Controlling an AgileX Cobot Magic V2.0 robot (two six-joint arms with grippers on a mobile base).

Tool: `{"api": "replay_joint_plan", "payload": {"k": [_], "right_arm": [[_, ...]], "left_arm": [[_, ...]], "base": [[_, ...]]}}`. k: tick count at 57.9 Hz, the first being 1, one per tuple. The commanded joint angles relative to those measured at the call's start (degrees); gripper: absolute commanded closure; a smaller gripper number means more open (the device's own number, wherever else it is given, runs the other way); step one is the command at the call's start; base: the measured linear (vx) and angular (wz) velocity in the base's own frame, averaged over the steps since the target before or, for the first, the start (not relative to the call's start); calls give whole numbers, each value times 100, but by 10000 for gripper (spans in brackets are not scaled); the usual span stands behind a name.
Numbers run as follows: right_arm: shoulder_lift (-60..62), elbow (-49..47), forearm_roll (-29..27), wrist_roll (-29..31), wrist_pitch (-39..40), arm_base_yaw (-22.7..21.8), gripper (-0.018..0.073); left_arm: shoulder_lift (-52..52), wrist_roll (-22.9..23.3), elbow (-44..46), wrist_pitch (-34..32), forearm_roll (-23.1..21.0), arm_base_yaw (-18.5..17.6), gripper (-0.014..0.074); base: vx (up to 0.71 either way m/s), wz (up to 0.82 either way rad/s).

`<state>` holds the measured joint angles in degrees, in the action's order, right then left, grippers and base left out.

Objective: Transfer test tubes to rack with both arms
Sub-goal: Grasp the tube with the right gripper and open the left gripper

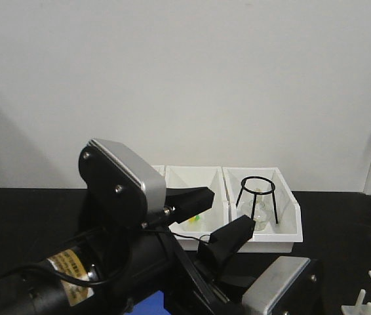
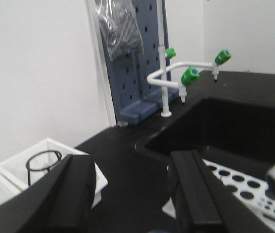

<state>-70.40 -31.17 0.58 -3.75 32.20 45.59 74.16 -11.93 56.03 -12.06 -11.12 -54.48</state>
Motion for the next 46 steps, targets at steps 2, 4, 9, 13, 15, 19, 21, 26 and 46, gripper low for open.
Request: {"api": "replay_joint_plan", "payload": {"k": [2,4,9,13,15,19,21,26,46], "right_arm": [[109,-178,54,63,379,19,567],[109,-178,54,63,379,19,567],[109,-178,19,63,384,10,567],[109,-178,-122,138,389,-27,567],[109,-178,-216,231,389,-69,567],[109,-178,-543,522,401,-202,567],[109,-178,-739,690,414,-300,567],[123,-178,-1318,1141,431,-696,567],[283,-178,-2185,2075,301,-2818,565]], "left_arm": [[-393,-81,180,-651,-40,-8,139],[-442,-139,180,-650,-40,-8,139],[-633,-258,180,-645,-46,-8,139],[-809,-299,180,-602,-46,-8,140],[-875,-299,180,-571,-46,-2,141],[-1027,-299,180,-434,-46,82,141],[-1097,-292,180,-320,-51,142,141],[-1280,-287,180,153,-50,324,150],[-1474,-287,180,1907,-44,843,298]], "base": [[0,0],[0,0],[0,0],[0,0],[0,0],[0,0],[0,0],[0,0],[0,0]]}}
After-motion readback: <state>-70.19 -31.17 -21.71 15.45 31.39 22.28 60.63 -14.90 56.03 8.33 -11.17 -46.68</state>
